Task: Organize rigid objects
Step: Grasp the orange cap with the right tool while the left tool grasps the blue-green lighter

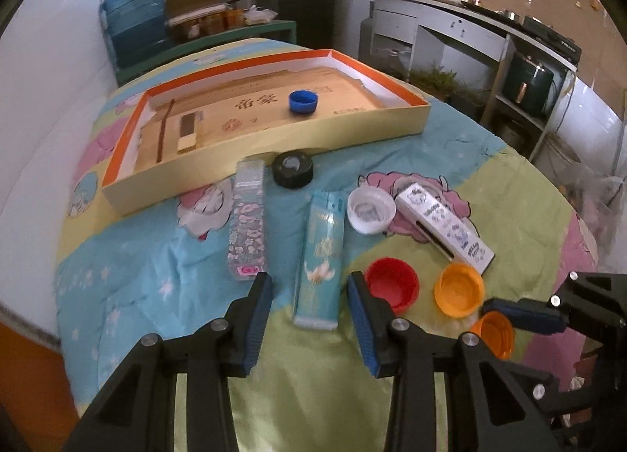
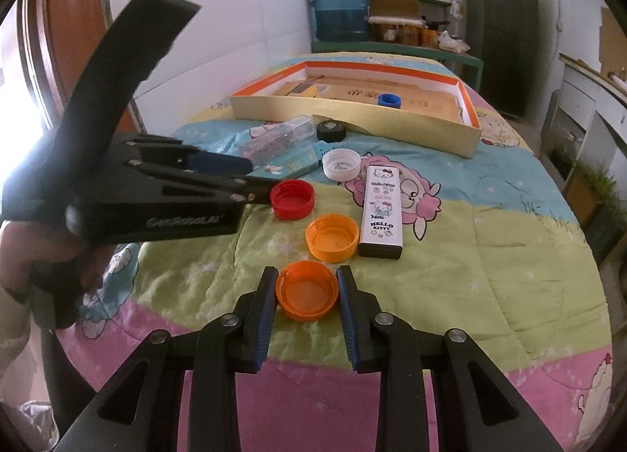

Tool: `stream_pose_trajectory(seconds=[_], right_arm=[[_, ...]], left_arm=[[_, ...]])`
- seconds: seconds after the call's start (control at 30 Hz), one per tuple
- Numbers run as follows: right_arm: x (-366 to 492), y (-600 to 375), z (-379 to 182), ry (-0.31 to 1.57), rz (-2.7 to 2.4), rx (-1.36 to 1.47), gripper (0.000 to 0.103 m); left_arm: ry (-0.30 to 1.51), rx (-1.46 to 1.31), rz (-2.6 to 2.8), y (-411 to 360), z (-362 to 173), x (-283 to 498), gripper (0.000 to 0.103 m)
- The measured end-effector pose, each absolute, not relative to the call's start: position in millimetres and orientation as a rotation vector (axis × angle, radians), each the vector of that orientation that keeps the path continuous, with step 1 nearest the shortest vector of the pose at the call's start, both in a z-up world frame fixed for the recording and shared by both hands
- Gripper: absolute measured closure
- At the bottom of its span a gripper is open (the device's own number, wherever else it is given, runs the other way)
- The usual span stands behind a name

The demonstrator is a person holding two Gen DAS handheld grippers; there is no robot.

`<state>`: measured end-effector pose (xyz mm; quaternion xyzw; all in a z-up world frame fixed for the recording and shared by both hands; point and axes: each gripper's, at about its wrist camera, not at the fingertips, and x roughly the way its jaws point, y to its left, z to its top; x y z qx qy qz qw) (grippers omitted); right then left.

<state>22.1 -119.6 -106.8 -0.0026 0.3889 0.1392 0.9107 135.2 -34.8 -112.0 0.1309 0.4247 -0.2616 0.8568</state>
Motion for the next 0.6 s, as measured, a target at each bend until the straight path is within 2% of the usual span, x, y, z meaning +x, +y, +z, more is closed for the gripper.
stream_pose_trajectory(seconds=[0.17,0.2,0.3,0.6], right_arm=[[24,-120,-107,0.799,0.286,-0.004,0.073],[24,-120,-107,0.798,0.287,-0.005,0.073],[24,-120,-107,0.8,0.291,-0.002,0.073],[23,-123,-105,0.825,0.296,0.026,0.073]], left_arm=[[0.88,0.279,-0.571,-46,-112,138,0.063],[0.875,0.282,-0.57,-47,-113,137,0.066],[0.871,0.277,-0.563,-49,-112,134,0.081],[0.89,0.153,-0.531,-35,-110,123,0.081]])
